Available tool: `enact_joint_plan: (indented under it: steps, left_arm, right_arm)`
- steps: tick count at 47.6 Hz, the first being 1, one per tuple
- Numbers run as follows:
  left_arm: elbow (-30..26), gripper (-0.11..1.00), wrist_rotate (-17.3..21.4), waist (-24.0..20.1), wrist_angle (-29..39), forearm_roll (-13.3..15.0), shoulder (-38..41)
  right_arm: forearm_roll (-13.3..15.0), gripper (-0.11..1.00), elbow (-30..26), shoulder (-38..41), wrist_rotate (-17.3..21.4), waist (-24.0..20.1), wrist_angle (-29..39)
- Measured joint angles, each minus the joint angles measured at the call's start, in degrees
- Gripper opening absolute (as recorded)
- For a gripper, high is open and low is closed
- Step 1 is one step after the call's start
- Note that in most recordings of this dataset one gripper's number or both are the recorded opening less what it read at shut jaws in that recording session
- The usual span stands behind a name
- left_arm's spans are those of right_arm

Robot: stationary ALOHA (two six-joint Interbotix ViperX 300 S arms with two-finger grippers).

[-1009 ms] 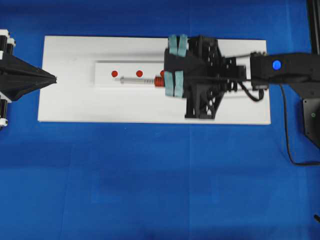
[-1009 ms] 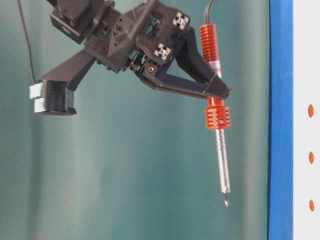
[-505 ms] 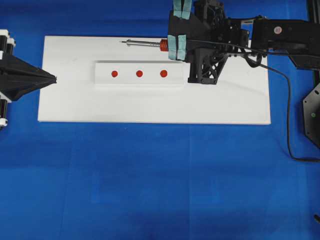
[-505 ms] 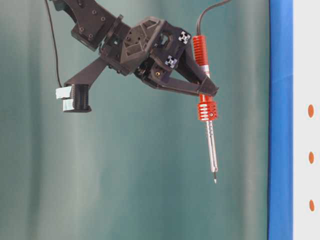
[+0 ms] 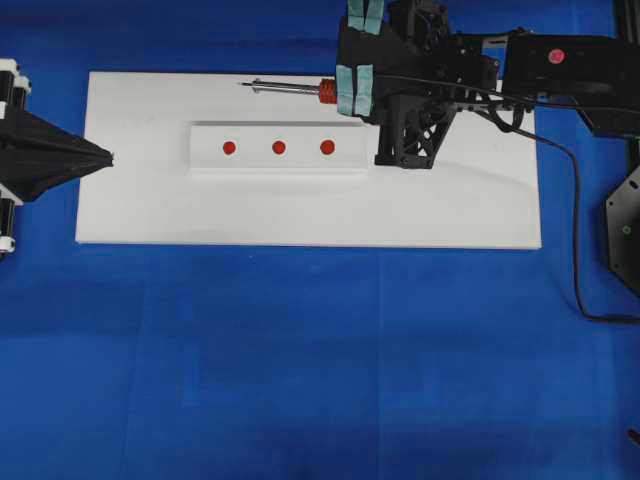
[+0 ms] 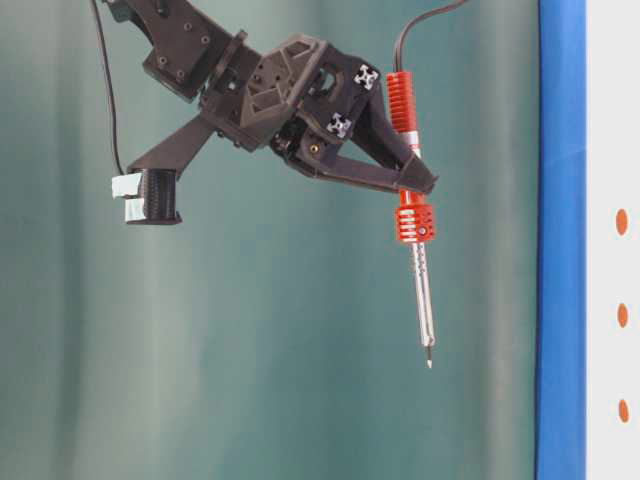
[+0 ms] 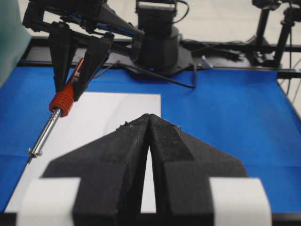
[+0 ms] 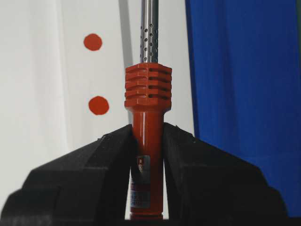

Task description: Touch the tip of the soldering iron to the mark.

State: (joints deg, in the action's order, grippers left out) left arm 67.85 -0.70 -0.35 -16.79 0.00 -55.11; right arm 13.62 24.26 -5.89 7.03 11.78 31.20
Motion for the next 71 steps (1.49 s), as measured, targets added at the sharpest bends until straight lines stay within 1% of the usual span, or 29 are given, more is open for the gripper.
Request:
enact_joint_plan:
  steps: [10, 26, 33, 58, 71]
  left_arm:
    - [0.0, 0.0, -0.1, 0.0, 0.0, 0.0, 0.0]
    - [0.0, 0.0, -0.1, 0.0, 0.0, 0.0, 0.0]
    - [0.0, 0.0, -0.1, 0.0, 0.0, 0.0, 0.0]
    - [0.1, 0.0, 0.0, 0.0, 0.0, 0.0, 0.0]
    - [0.0, 0.0, 0.0, -0.1, 0.0, -0.1, 0.0]
  right_arm:
    - [-0.1, 0.07, 0.0, 0.0, 0.0, -0.3, 1.1]
    - [-0.2, 0.07, -1.5, 0.8, -0.4, -2.3, 10.4]
    - [-0.2, 0.07, -1.5, 0.9, -0.4, -3.1, 12.5]
    - [-0.4, 0.07, -1.6, 1.1, -0.4, -3.3, 12.9]
    - [-0.4, 0.07, -3.2, 5.2, -0.4, -3.2, 11.0]
